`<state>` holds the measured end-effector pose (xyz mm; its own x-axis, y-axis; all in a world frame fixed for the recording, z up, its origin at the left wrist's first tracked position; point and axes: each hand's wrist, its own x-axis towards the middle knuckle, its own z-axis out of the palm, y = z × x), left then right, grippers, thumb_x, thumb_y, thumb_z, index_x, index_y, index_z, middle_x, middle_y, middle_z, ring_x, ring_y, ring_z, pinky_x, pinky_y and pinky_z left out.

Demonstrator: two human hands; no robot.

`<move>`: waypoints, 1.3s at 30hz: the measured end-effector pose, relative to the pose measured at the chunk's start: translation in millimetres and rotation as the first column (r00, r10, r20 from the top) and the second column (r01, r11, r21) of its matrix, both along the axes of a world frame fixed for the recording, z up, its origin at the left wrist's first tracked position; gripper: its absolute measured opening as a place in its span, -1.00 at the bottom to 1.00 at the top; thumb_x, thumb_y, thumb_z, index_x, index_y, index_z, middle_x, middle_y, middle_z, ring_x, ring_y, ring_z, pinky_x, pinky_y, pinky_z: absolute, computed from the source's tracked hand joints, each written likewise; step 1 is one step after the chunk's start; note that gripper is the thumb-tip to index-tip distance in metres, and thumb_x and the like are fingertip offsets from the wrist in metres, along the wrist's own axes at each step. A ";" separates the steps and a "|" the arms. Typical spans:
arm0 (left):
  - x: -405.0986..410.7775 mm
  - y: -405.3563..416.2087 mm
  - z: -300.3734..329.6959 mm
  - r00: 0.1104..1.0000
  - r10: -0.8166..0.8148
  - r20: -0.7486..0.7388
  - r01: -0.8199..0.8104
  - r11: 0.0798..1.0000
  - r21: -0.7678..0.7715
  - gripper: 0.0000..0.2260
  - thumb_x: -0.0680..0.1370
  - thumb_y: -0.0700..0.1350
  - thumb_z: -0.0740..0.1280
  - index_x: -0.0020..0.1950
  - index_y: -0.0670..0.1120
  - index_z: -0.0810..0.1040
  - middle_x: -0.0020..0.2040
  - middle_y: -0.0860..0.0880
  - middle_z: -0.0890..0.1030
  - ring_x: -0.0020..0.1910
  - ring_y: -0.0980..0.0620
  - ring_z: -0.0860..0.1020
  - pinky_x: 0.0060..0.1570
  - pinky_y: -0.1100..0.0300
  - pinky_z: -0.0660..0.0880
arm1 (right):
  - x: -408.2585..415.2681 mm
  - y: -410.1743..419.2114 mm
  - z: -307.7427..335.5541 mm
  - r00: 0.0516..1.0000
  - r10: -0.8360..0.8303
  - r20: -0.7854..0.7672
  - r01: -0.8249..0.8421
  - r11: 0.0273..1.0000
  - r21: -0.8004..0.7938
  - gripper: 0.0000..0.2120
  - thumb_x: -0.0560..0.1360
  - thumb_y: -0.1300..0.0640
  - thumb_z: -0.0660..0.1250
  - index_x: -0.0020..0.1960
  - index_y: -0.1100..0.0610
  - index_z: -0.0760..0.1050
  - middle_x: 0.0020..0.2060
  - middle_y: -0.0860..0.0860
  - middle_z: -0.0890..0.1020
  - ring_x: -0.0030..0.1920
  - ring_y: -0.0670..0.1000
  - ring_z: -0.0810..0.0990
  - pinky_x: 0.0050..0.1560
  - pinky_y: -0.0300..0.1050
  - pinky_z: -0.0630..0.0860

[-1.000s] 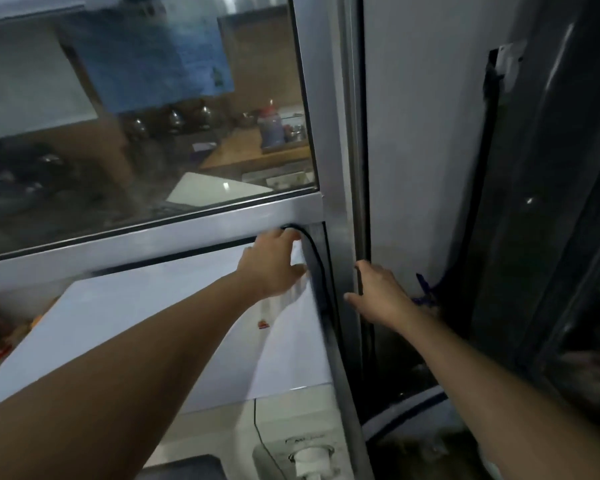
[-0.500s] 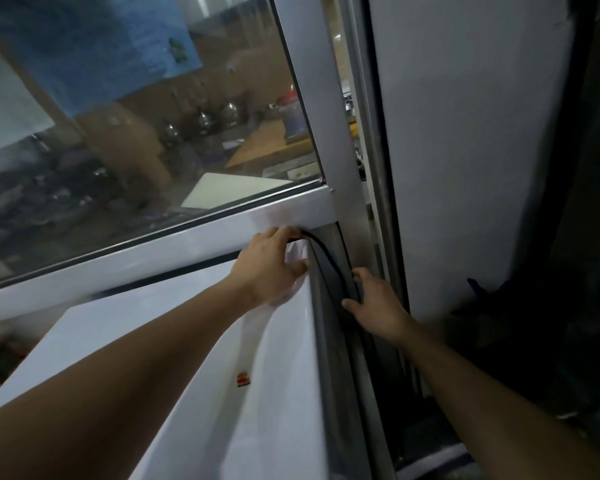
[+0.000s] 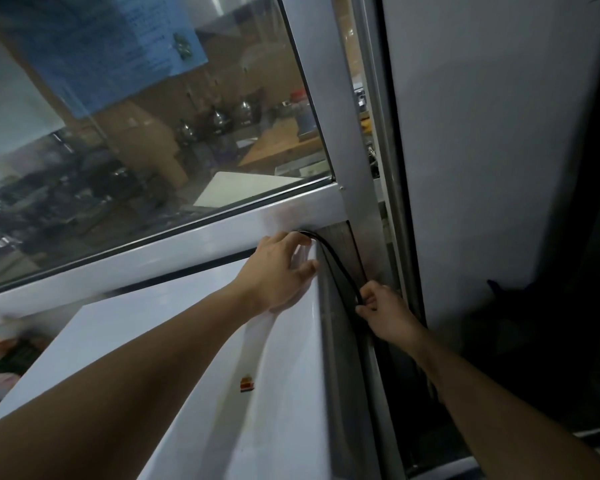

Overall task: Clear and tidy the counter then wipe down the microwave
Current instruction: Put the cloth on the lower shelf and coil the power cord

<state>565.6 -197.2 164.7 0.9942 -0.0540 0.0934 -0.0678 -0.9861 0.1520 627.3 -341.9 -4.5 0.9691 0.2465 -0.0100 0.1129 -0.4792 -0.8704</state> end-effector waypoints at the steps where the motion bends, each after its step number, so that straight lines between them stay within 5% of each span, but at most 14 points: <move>1: -0.4 -0.3 0.0 1.000 -0.001 -0.001 0.001 1.000 -0.002 -0.61 0.59 0.05 0.21 0.40 0.01 0.34 0.35 -0.03 0.39 0.27 -0.04 0.34 0.12 0.19 0.27 | -0.9 -2.6 0.1 1.000 0.002 -0.017 -0.002 1.000 0.011 -0.90 0.49 0.22 0.34 -0.03 0.19 0.44 -0.07 0.12 0.55 -0.08 0.06 0.57 0.02 -0.09 0.51; 6: -0.9 -1.2 0.5 1.000 0.004 -0.006 -0.004 1.000 -0.003 -0.62 0.60 0.04 0.20 0.39 -0.01 0.34 0.35 -0.04 0.39 0.27 -0.04 0.34 0.13 0.18 0.28 | -5.4 -25.2 5.6 0.999 -0.032 -0.044 0.036 0.996 0.087 -0.96 0.50 0.34 0.26 -0.06 0.26 0.42 -0.31 0.07 0.49 -0.23 0.07 0.54 -0.12 -0.05 0.57; 12: 0.6 -6.6 6.6 1.000 -0.001 -0.003 0.001 1.000 0.031 -0.59 0.58 0.00 0.25 0.40 -0.05 0.33 0.36 -0.07 0.39 0.29 -0.08 0.36 0.24 0.05 0.37 | -9.2 -62.8 36.2 0.989 -0.142 0.032 0.142 0.990 0.019 -0.86 0.49 0.14 0.32 -0.23 -0.01 0.48 -0.29 0.00 0.62 -0.20 0.07 0.62 -0.08 0.03 0.59; 23: 20.1 -58.7 24.7 0.974 -0.197 0.112 0.185 0.977 0.103 -0.58 0.54 -0.02 0.31 0.39 0.04 0.33 0.38 0.00 0.38 0.40 -0.05 0.28 0.35 -0.06 0.27 | -27.9 -80.5 122.8 0.941 -0.237 0.242 0.229 0.971 0.060 -0.94 0.48 0.20 0.37 -0.08 0.08 0.60 -0.28 -0.07 0.59 -0.28 -0.15 0.53 -0.32 -0.37 0.38; 27: 25.8 -71.6 32.6 0.969 -0.214 0.124 0.207 0.976 0.065 -0.80 0.55 -0.06 0.29 0.17 0.02 0.50 0.16 -0.02 0.57 0.20 -0.05 0.48 0.22 -0.03 0.40 | -34.9 -81.6 147.8 0.938 -0.234 0.255 0.222 0.972 0.075 -0.92 0.46 0.21 0.38 -0.09 0.06 0.60 -0.33 -0.14 0.55 -0.31 -0.25 0.49 -0.41 -0.53 0.32; 32: 21.8 -67.0 44.6 0.970 -0.204 0.133 0.207 0.978 -0.008 -0.91 0.54 -0.07 0.31 0.01 -0.02 0.57 -0.01 -0.03 0.61 0.00 -0.02 0.56 -0.01 0.05 0.53 | -46.9 -76.9 160.2 0.953 -0.192 0.235 0.175 0.980 0.091 -0.88 0.47 0.22 0.38 -0.01 0.08 0.58 -0.20 -0.06 0.61 -0.22 -0.19 0.54 -0.29 -0.46 0.36; 39: 21.6 -44.7 63.7 0.967 -0.121 0.226 0.168 0.965 -0.199 -0.91 0.56 -0.08 0.29 -0.02 -0.06 0.57 -0.10 -0.04 0.60 -0.12 0.00 0.56 -0.05 0.04 0.55 | -53.3 -96.7 122.4 0.975 -0.170 0.144 0.169 0.986 0.018 -0.90 0.50 0.22 0.34 0.01 0.11 0.53 -0.19 0.00 0.59 -0.19 -0.06 0.55 -0.28 -0.31 0.43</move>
